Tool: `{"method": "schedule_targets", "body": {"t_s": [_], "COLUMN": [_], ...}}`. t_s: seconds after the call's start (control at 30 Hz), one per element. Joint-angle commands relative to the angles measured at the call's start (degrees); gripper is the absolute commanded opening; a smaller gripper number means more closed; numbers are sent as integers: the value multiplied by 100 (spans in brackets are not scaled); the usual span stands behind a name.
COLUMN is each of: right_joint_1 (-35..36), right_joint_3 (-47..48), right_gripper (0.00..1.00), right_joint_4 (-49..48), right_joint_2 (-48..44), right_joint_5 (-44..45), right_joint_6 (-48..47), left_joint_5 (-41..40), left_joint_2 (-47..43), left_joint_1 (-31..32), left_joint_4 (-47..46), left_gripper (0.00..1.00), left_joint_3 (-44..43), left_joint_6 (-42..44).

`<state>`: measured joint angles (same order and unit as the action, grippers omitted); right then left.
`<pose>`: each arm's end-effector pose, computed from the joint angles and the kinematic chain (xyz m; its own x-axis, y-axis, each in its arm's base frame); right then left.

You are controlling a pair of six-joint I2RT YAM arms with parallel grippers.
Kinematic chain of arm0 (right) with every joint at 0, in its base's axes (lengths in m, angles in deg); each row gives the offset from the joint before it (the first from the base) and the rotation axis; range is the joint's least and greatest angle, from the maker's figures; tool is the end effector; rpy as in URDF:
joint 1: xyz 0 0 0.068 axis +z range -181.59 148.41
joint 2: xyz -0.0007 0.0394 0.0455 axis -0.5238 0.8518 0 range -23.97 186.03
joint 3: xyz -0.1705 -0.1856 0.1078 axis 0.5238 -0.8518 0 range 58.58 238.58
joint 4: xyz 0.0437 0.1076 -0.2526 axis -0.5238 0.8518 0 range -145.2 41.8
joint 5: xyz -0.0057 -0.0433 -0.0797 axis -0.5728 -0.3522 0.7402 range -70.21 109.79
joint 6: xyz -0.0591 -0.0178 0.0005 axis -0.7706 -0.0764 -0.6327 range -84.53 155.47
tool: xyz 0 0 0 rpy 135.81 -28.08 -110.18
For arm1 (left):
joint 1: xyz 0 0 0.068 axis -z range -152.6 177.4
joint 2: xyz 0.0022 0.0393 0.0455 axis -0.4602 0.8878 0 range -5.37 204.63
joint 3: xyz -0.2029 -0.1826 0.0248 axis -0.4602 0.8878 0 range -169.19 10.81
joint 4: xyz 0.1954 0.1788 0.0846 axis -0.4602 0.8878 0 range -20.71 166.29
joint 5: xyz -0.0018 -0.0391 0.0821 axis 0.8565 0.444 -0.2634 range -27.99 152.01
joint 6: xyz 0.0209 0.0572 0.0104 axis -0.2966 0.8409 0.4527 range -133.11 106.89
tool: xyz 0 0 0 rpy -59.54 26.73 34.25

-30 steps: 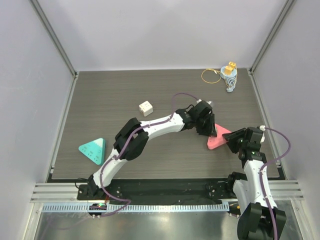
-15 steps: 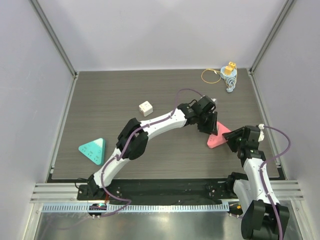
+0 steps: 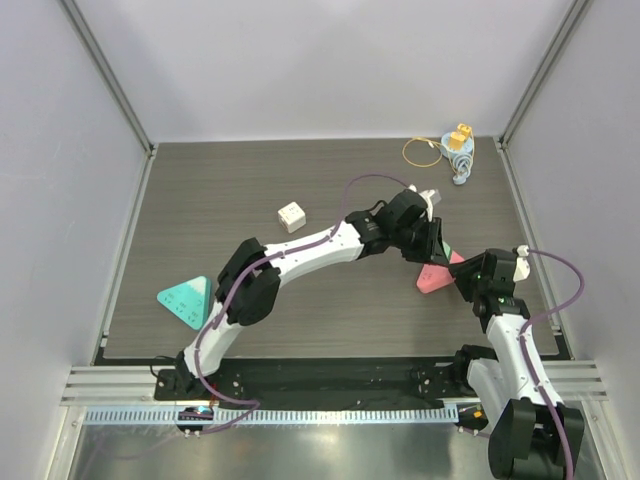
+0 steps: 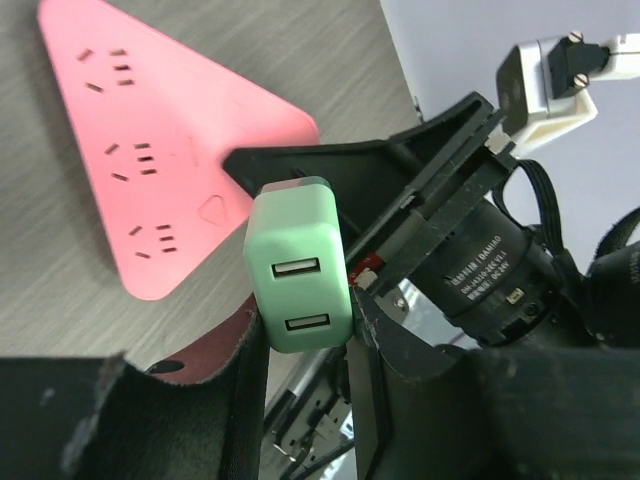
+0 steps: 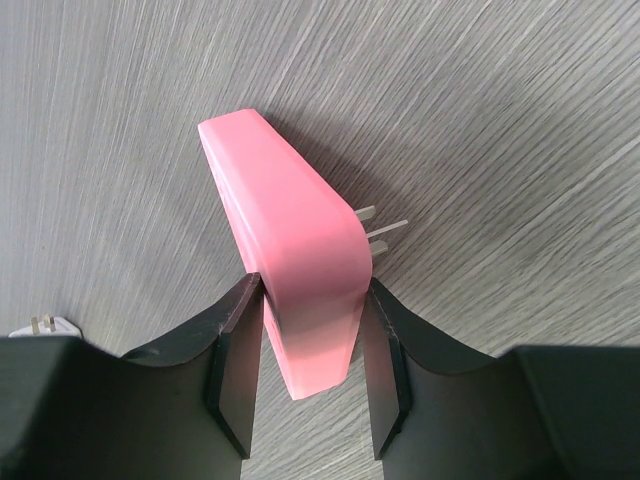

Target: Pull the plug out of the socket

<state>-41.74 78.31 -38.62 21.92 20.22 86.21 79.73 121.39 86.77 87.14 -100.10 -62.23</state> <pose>0.1831 -0.0331 0.1603 -0.2821 0.8371 -0.4687 0.6321 0.5297 0.5656 0.2662 -0.4773 0.2463 -0.9022 0.1103 -0.4169 0.4072 0.5361 -0.7395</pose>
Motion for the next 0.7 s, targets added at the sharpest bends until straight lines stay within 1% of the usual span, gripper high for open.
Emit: {"method": "schedule_targets", "body": {"t_s": [0.0,0.07,0.2,0.27,0.3,0.33,0.4,0.43,0.47,0.5,0.53,0.57,0.6,0.67], "right_joint_1": [-4,-4,4,-4,-4,4,5,-4,-4,-13,-13,-30,-31,-66], "right_joint_3": [-118,-101,-135,-162,-171,-180,-180,-180,-171,-145,-136,-136,-136,-162], "right_gripper": [1,1,1,1,1,1,1,1,1,1,1,1,1,1], "right_joint_4": [891,891,891,891,900,900,917,917,917,917,935,935,935,935], "right_joint_2": [244,298,166,43,17,-27,-106,-115,-80,-80,-63,-71,-89,-124], "right_joint_5": [652,617,590,573,581,581,599,590,590,573,555,520,424,327], "right_joint_6": [-284,-310,-302,-302,-284,-284,-249,-258,-223,-214,-196,-170,-109,-38], "left_joint_5": [-426,-742,-1392,-1673,-1649,-1622,-1281,-1114,-686,-499,-280,-95,220,329], "left_joint_2": [-590,-870,-1372,-1731,-1847,-2004,-2425,-2550,-2647,-2752,-2823,-2823,-2789,-2578], "left_joint_1": [-31,-75,-268,-479,-575,-828,-1172,-1565,-1769,-1954,-2269,-2394,-2500,-2676], "left_joint_4": [270,403,1000,1124,1142,1090,792,634,267,72,-122,-489,-623,-939], "left_gripper": [0,0,0,0,0,0,0,0,0,0,0,0,0,0], "left_joint_3": [-159,60,797,1149,1334,1823,2361,2886,3169,3390,3784,3918,3998,4138], "left_joint_6": [508,684,1351,1554,1616,1660,1547,1363,1222,1099,846,730,650,423]}}
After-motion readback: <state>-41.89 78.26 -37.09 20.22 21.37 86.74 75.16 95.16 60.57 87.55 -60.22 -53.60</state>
